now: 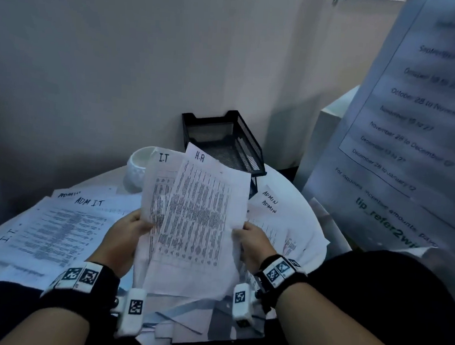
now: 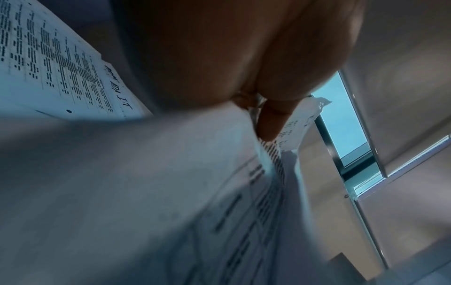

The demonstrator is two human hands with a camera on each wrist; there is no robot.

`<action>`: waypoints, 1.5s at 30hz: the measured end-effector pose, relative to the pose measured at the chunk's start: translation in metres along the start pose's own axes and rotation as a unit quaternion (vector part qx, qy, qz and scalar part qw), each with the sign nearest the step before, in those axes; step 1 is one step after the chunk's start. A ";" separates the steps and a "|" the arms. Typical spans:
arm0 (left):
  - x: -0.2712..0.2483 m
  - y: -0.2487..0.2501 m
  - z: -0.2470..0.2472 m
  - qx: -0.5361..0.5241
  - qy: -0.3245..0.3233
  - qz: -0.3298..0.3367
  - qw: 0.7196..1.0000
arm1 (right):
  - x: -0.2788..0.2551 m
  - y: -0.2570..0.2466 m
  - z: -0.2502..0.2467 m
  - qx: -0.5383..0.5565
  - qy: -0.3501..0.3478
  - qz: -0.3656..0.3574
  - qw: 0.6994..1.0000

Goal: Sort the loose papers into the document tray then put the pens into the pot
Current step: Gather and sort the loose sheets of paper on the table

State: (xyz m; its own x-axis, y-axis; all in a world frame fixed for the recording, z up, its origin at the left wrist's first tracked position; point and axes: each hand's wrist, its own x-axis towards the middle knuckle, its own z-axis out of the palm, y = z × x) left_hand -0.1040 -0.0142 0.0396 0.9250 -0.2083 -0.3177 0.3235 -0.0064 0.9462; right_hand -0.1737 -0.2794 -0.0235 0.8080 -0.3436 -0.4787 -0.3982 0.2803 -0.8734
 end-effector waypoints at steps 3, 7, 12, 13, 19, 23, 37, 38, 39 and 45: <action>-0.001 -0.005 0.004 0.006 -0.005 -0.019 1.000 | 0.000 0.003 0.005 -0.021 -0.041 0.016 0.999; 0.000 -0.013 0.009 0.060 -0.016 -0.059 0.996 | 0.007 0.009 0.007 -0.074 -0.032 -0.029 0.996; 0.008 -0.024 0.016 0.269 0.027 0.033 0.962 | 0.017 0.008 -0.008 -0.055 0.022 -0.052 0.997; 0.010 -0.027 0.014 0.280 0.041 0.033 0.959 | 0.020 0.007 -0.015 -0.041 0.064 -0.049 0.996; 0.022 -0.030 -0.005 0.273 0.088 0.029 0.957 | 0.038 0.019 -0.088 -0.123 0.334 0.064 0.932; 0.020 -0.027 -0.007 0.262 0.098 0.036 0.960 | 0.039 0.022 -0.088 -0.115 0.267 0.124 0.949; 0.012 -0.017 -0.007 0.257 0.125 0.017 0.958 | 0.000 -0.075 -0.078 -0.158 0.332 -0.295 0.882; 0.011 -0.017 -0.007 0.261 0.126 0.015 0.957 | -0.003 -0.084 -0.079 -0.131 0.330 -0.310 0.882; 0.012 -0.018 -0.007 0.266 0.129 0.014 0.955 | -0.006 -0.092 -0.080 -0.099 0.325 -0.322 0.884; 0.008 -0.013 -0.002 0.281 0.121 0.033 0.951 | -0.009 -0.098 -0.071 0.039 0.257 -0.243 0.935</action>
State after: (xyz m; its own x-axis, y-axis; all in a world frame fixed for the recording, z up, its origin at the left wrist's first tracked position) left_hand -0.1003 -0.0137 0.0245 0.9803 0.0037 -0.1977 0.1687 -0.5377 0.8261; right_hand -0.1729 -0.3677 0.0605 0.5626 -0.8263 -0.0248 0.0097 0.0366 -0.9993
